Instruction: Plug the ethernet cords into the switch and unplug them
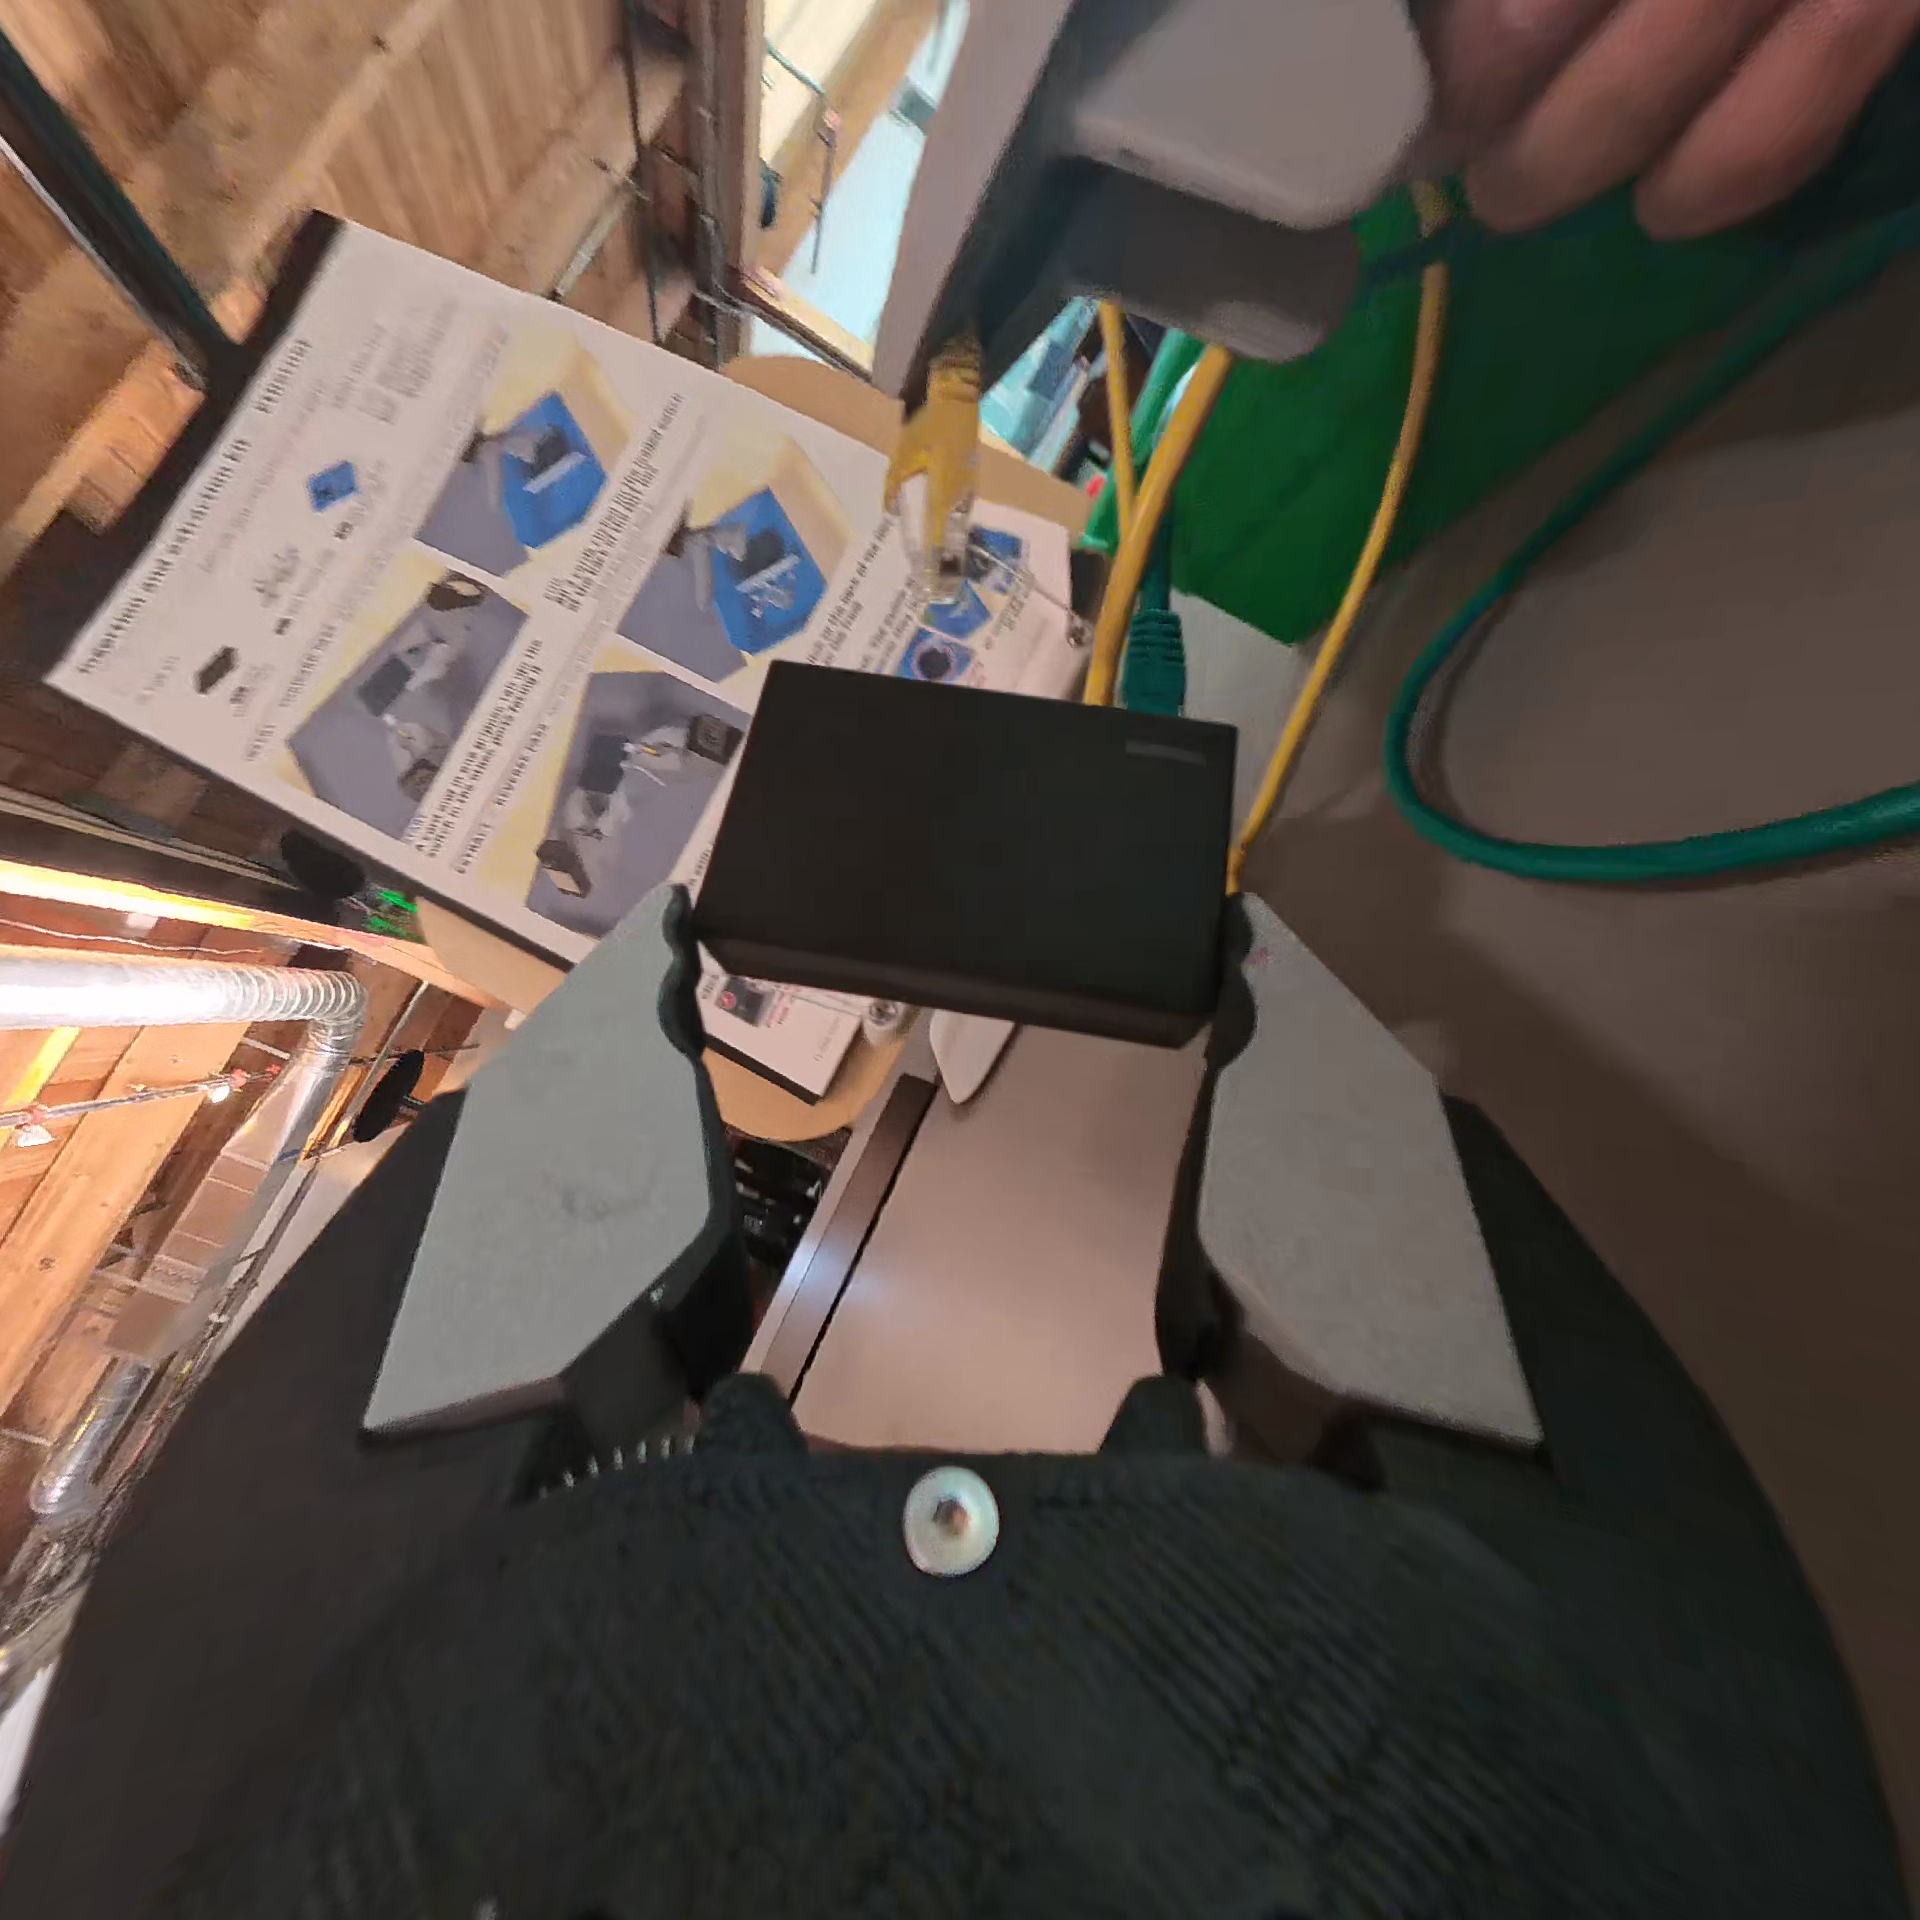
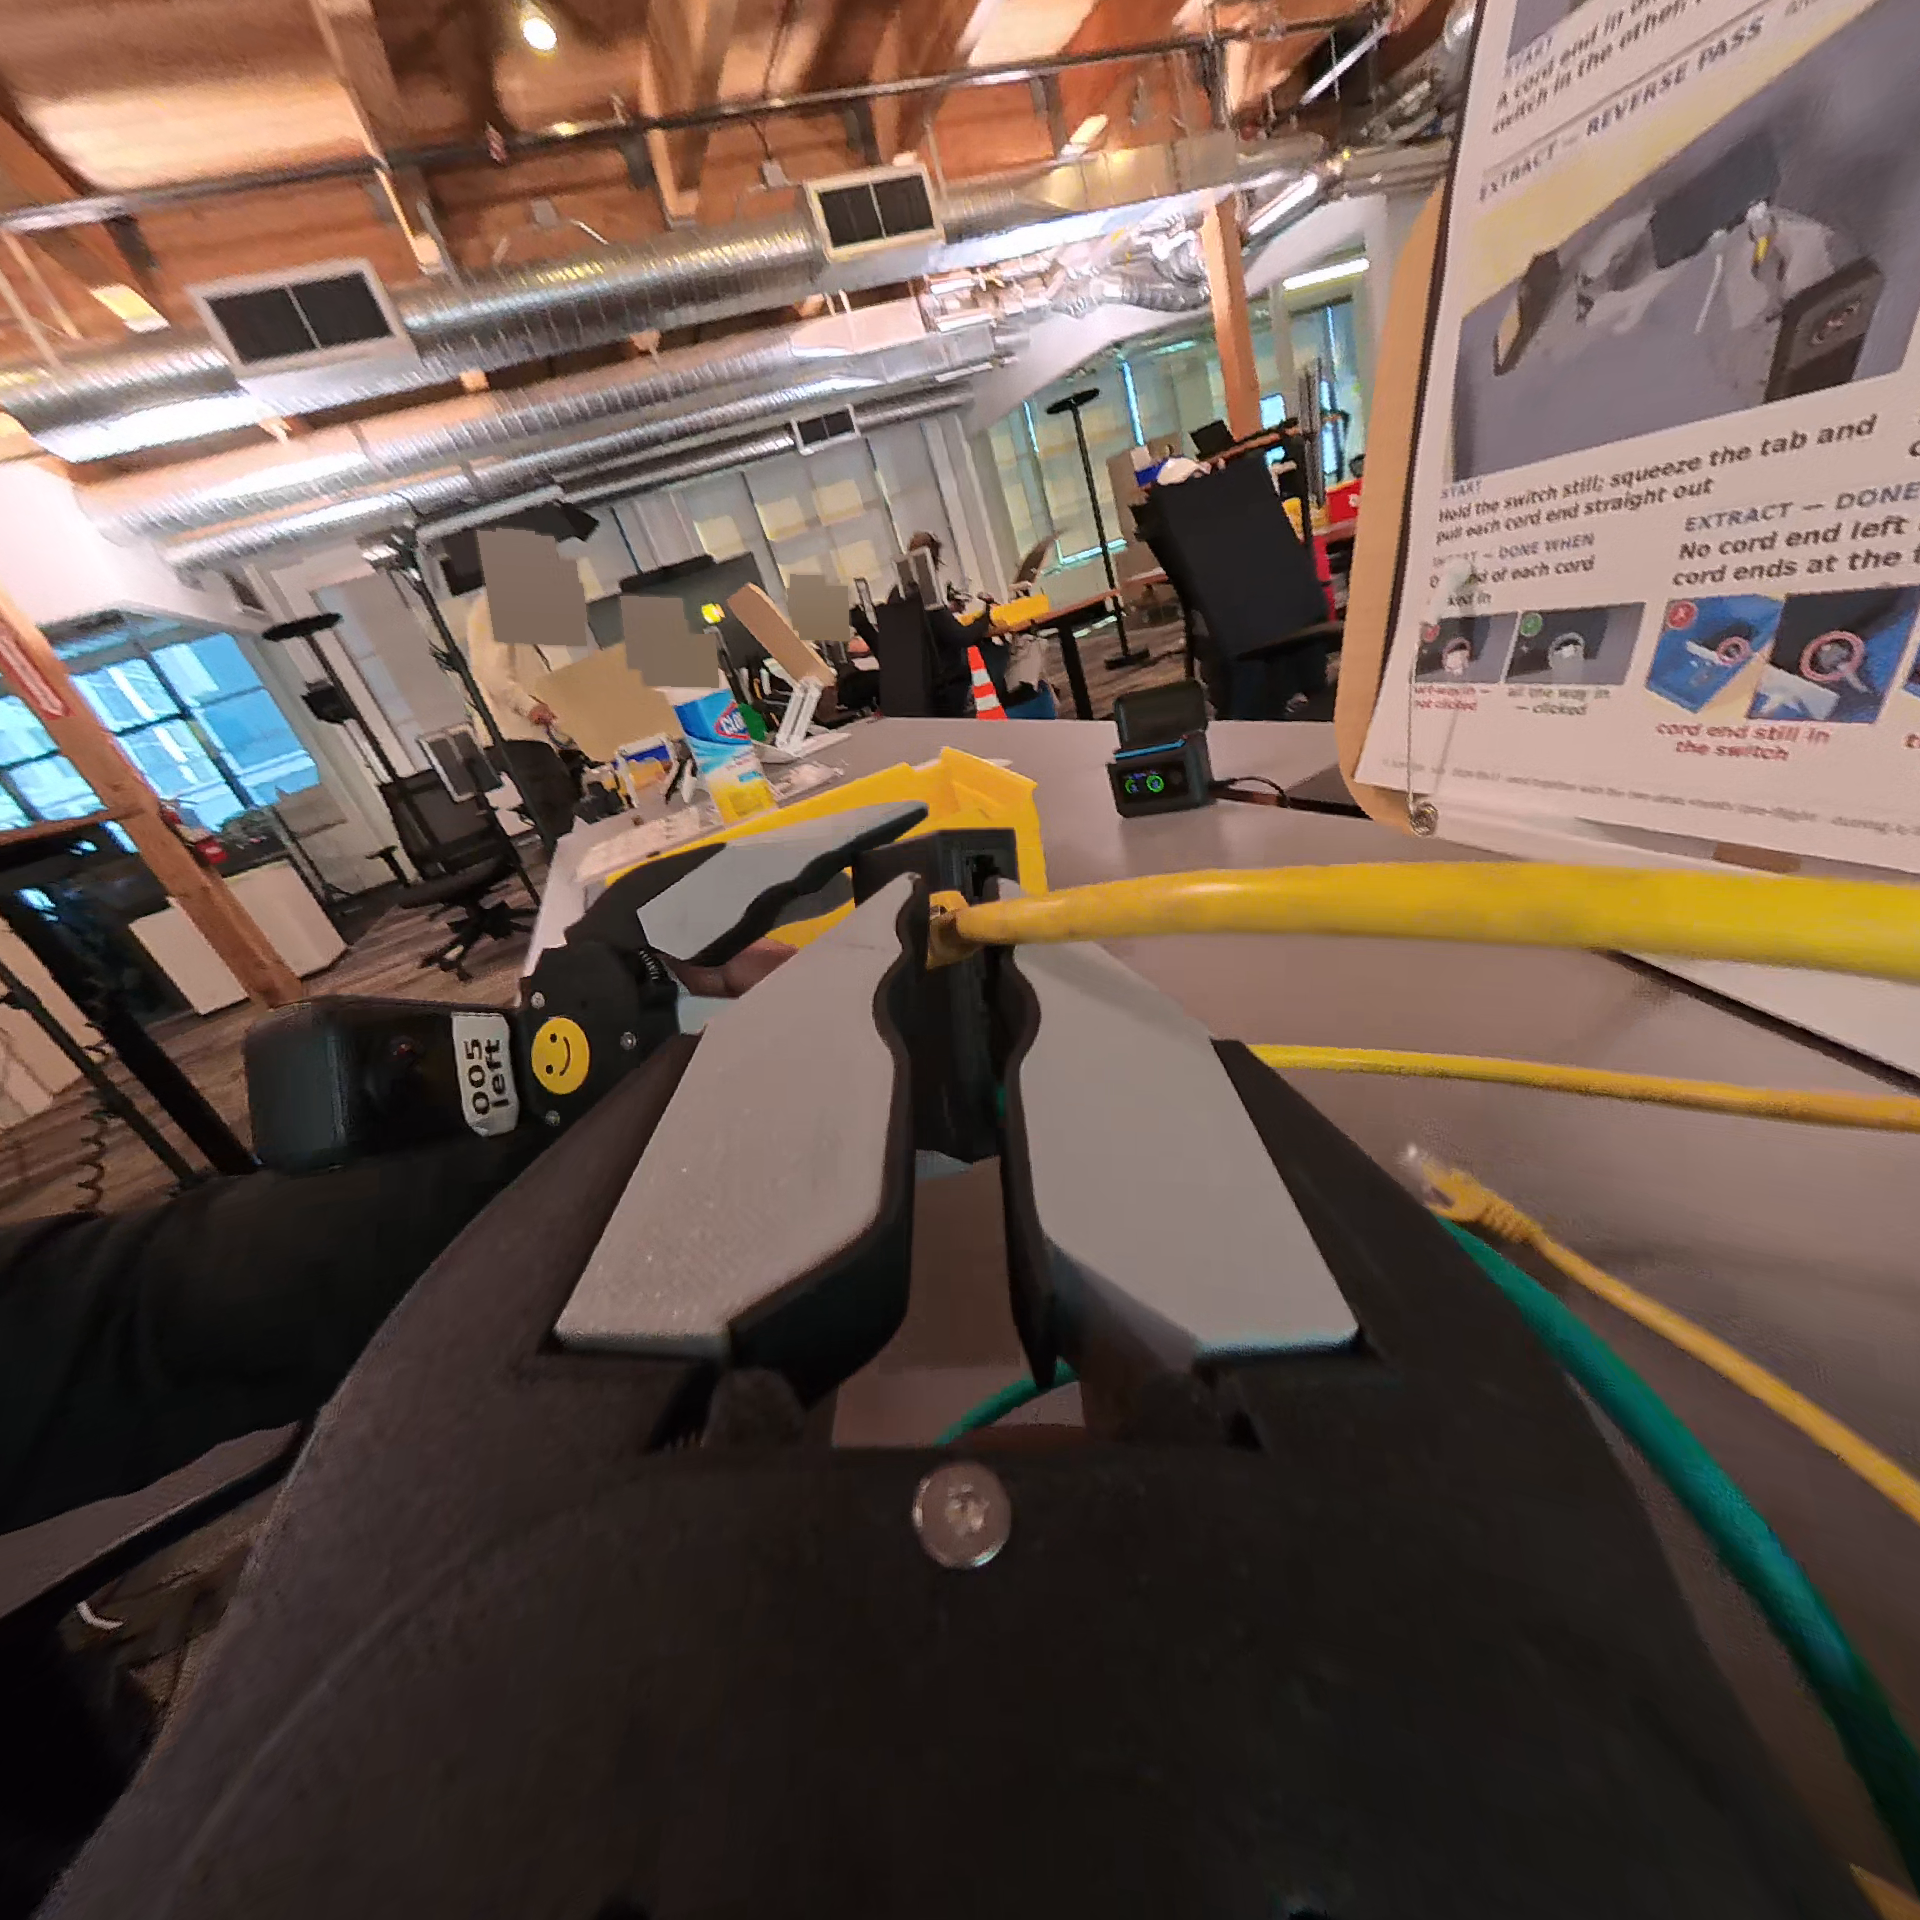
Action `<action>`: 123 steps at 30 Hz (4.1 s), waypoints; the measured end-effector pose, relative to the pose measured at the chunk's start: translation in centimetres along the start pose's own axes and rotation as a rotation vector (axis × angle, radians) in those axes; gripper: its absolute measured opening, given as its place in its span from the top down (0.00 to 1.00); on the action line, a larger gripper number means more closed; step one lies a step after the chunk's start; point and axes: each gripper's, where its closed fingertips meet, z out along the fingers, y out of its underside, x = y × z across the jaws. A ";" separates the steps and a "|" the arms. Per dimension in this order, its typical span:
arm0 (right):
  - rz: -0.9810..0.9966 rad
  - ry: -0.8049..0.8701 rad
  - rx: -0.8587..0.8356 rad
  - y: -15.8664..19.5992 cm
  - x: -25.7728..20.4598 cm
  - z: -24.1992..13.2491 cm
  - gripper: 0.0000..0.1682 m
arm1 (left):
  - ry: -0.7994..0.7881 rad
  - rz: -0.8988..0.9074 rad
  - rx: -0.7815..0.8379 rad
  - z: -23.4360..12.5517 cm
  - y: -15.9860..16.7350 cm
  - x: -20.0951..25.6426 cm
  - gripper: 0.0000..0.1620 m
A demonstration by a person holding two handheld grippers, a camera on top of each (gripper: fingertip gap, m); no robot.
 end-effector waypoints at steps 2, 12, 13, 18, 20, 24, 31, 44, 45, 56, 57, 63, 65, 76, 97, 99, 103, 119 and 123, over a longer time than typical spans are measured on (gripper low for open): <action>0.000 -0.007 0.016 -0.4 -0.2 -0.2 0.96 | -0.035 0.005 0.025 -0.3 -0.5 -0.6 0.39; -0.026 -0.009 0.033 -0.8 -1.0 -0.1 0.96 | -0.163 0.177 0.073 -0.7 -2.7 -1.2 0.40; -0.021 -0.003 0.041 -1.0 -0.9 -0.2 0.97 | -0.173 0.199 0.077 -0.7 -3.0 -1.2 0.40; -0.039 0.111 0.088 -1.9 1.0 -1.0 0.97 | -0.184 0.221 0.093 -0.9 -3.8 -0.9 0.40; -0.051 0.119 0.055 -1.4 1.1 -0.6 0.97 | -0.182 0.227 0.106 -0.9 -4.3 -0.7 0.40; -0.092 0.094 -0.044 0.5 0.4 0.5 0.97 | -0.177 0.221 0.124 -1.0 -4.7 -0.6 0.40; -0.050 0.059 -0.070 1.0 0.2 0.7 0.98 | -0.101 0.085 0.071 -0.3 -2.4 -0.3 0.39; -0.070 0.112 -0.089 1.6 1.2 0.8 0.98 | -0.096 0.192 0.118 -0.8 -4.6 0.6 0.40; -0.063 0.096 -0.091 1.6 1.0 0.8 0.98 | -0.098 0.199 0.121 -0.8 -4.8 0.7 0.40; -0.095 0.145 -0.155 3.1 1.7 1.4 0.98 | -0.052 0.034 0.069 -0.1 -2.9 1.3 0.39; -0.092 0.144 -0.159 3.2 1.7 1.4 0.98 | -0.047 0.025 0.063 0.0 -2.8 1.5 0.39; -0.098 0.156 -0.171 3.5 1.9 1.5 0.98 | -0.029 0.037 -0.032 0.8 -1.1 2.1 0.36; -0.103 0.165 -0.179 3.7 2.1 1.6 0.98 | -0.026 0.040 -0.060 1.0 -0.6 2.2 0.35; -0.146 0.194 -0.223 4.9 2.2 2.2 0.99 | 0.071 0.021 -0.182 1.9 1.6 3.9 0.31; -0.088 -0.104 0.010 -0.6 -2.3 -0.6 0.99 | -0.092 0.112 0.007 0.5 -1.1 0.7 0.31; -0.091 -0.116 0.020 -0.9 -2.6 -0.7 1.00 | -0.105 0.117 0.006 0.5 -1.0 0.5 0.31; -0.101 -0.133 0.027 -1.1 -3.1 -0.8 1.00 | -0.090 0.091 0.005 0.6 -0.8 0.7 0.31; 0.212 -0.152 -0.016 0.4 -1.6 0.1 1.00 | -0.279 0.356 -0.107 1.0 -0.4 -1.0 0.31; 0.265 -0.150 -0.029 0.5 -1.5 0.2 0.99 | -0.312 0.380 -0.119 0.9 -0.3 -1.5 0.31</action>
